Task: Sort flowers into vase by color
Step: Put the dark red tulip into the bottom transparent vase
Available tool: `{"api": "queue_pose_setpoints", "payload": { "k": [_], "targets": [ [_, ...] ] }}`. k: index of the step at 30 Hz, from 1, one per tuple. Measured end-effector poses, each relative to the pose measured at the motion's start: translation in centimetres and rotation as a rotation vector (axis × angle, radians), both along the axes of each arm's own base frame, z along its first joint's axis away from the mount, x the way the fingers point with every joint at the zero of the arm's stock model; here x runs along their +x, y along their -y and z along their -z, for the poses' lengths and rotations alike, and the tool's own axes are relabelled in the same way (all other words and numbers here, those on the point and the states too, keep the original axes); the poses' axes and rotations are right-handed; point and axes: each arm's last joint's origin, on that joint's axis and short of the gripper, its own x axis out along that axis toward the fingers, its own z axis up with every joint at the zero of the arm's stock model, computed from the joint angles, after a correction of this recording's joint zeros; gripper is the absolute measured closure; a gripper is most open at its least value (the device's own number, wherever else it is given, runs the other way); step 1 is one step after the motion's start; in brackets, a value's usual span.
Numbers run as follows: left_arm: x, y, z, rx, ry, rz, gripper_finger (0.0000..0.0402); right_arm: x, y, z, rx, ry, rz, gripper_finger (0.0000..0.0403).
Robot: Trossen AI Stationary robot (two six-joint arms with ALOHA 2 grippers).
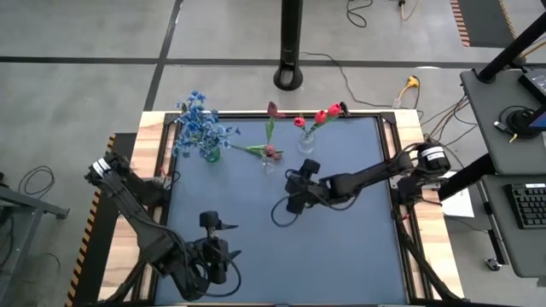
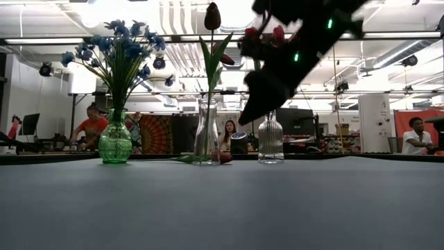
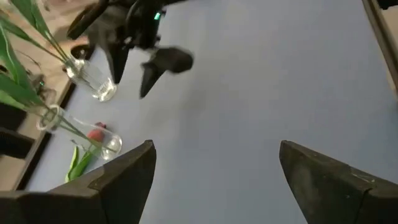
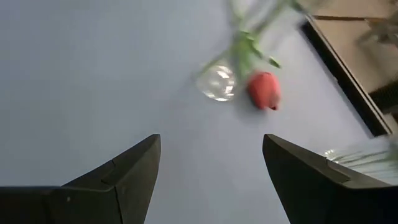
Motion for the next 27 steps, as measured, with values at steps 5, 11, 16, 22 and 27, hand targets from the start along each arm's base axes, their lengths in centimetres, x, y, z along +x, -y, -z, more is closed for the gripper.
{"api": "queue_pose_setpoints", "payload": {
  "k": [5,11,16,22,27],
  "targets": [
    [0.3,0.0,2.7,0.014,0.031,0.029,0.008,-0.8,1.7,2.0,0.023,0.11,0.089,0.0129],
    [-0.3,-2.7,6.5,0.037,0.127,-0.003,0.008,-1.7,2.4,3.4,0.013,0.16,0.162,0.0129],
    [-0.4,-5.6,11.1,0.048,0.178,-0.107,0.008,-2.0,2.3,3.7,0.025,0.158,0.164,0.0129],
    [-0.4,-7.6,15.2,0.022,0.242,-0.186,0.008,-1.9,2.3,3.7,0.028,0.167,0.166,0.0129],
    [-0.8,-8.1,15.9,0.022,0.249,-0.205,0.008,-1.9,2.3,3.6,0.03,0.178,0.165,0.0129]
  ]
}}
